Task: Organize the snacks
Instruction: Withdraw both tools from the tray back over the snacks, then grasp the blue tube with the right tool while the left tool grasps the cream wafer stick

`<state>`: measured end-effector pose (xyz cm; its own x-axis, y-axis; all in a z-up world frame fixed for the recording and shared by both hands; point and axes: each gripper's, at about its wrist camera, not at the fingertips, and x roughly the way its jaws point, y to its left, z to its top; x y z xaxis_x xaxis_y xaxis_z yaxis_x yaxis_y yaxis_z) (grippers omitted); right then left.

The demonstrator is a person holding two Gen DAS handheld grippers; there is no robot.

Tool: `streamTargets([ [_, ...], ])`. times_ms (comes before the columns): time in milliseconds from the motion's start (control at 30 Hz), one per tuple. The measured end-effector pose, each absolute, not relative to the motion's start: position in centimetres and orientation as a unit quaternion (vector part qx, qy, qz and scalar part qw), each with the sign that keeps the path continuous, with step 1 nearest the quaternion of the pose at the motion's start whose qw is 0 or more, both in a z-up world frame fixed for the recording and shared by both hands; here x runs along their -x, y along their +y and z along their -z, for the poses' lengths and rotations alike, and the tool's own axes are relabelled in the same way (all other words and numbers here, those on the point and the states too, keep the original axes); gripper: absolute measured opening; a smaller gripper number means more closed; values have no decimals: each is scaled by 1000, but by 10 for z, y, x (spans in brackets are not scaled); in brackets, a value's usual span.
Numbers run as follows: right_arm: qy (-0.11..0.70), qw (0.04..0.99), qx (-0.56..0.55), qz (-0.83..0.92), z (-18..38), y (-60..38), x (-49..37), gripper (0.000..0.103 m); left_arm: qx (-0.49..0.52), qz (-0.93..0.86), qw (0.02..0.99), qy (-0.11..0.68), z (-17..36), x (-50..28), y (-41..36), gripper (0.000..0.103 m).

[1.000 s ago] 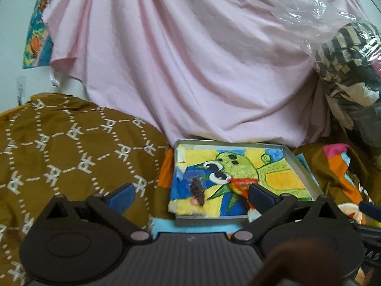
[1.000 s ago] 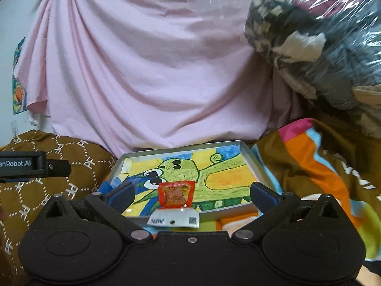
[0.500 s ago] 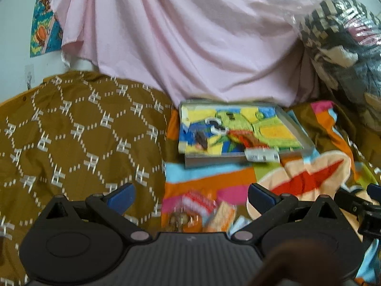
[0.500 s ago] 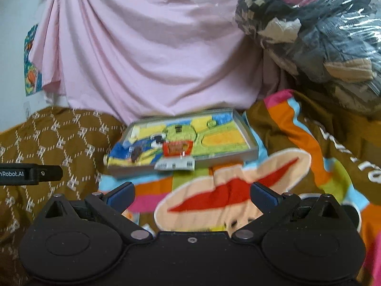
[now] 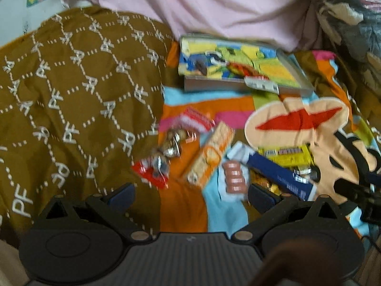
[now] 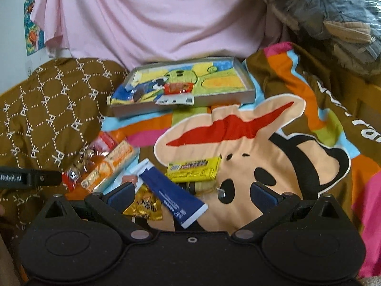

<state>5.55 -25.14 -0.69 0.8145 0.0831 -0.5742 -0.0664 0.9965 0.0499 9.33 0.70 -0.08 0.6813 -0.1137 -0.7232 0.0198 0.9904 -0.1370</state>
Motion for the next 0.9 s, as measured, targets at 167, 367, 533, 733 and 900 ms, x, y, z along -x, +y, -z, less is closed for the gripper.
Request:
streamTargets([
  [167, 334, 942, -4, -40, 14, -248, -62, 102, 48, 46, 904, 423, 9, -95, 1, 103],
  [367, 358, 933, 6, -44, 20, -244, -68, 102, 41, 43, 897, 438, 16, -100, -3, 103],
  [533, 380, 923, 9, -53, 25, -242, -77, 102, 33, 45, 888, 456, 19, -110, -4, 103],
  [733, 401, 913, 15, -70, 31, -237, -86, 102, 1, 55, 883, 466, 18, -124, -7, 103],
  [900, 409, 908, 31, -82, 33, -233, -95, 102, -20, 69, 877, 475, 18, -138, -8, 103],
])
